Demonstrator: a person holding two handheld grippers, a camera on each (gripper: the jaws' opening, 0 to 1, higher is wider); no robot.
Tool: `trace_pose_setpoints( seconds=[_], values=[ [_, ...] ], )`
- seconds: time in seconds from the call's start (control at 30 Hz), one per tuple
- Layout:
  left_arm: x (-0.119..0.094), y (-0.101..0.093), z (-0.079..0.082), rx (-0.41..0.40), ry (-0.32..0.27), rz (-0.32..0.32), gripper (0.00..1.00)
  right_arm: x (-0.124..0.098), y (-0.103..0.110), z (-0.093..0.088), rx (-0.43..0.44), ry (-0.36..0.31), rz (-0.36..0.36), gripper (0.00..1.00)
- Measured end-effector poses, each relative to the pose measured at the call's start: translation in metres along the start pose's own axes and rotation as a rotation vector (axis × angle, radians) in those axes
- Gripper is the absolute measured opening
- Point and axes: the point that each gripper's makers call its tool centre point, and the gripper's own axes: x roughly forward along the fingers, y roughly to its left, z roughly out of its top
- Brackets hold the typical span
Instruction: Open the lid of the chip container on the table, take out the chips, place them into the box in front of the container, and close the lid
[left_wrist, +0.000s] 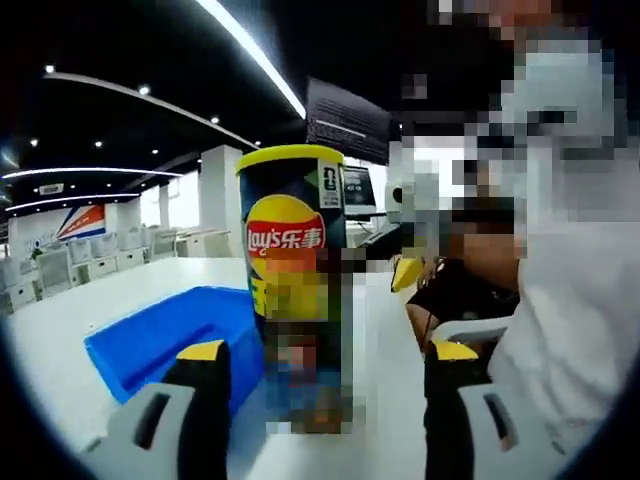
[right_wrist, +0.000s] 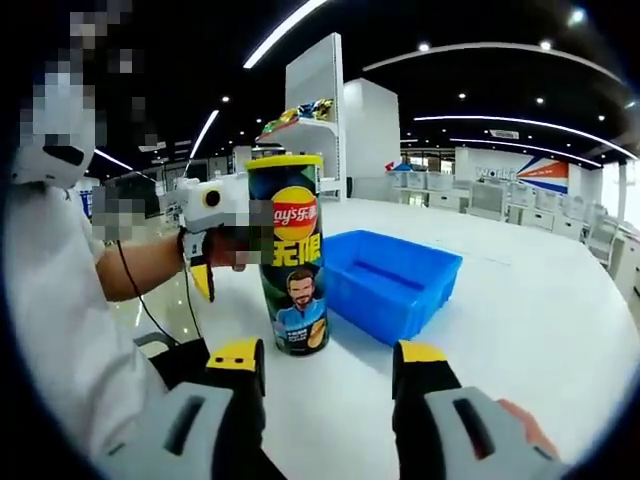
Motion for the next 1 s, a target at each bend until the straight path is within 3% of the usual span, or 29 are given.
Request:
trace_pose_setpoints(
  seconds=[0.2, 0.33, 0.47, 0.67, 0.83, 1.0],
  values=[
    [0.008, 0.003, 0.009, 0.003, -0.064, -0.040, 0.77, 0.001, 0.001, 0.001, 0.003, -0.008, 0.006, 0.50],
    [0.016, 0.003, 0.009, 0.007, -0.076, -0.075, 0.76, 0.002, 0.003, 0.001, 0.003, -0.012, 0.011, 0.50],
    [0.023, 0.005, 0.002, -0.014, -0.060, -0.095, 0.75, 0.001, 0.003, 0.000, 0.002, -0.010, 0.010, 0.50],
    [0.027, 0.008, 0.006, -0.023, -0.097, -0.106, 0.71, -0.001, 0.002, 0.001, 0.001, -0.015, 0.006, 0.49],
    [0.029, 0.007, 0.002, -0.020, -0.080, -0.117, 0.69, -0.002, 0.001, 0.003, -0.003, -0.015, 0.002, 0.49],
    [0.028, 0.007, 0.000, -0.040, -0.073, -0.126, 0.61, -0.002, 0.003, 0.004, -0.009, -0.016, 0.008, 0.49]
  ],
)
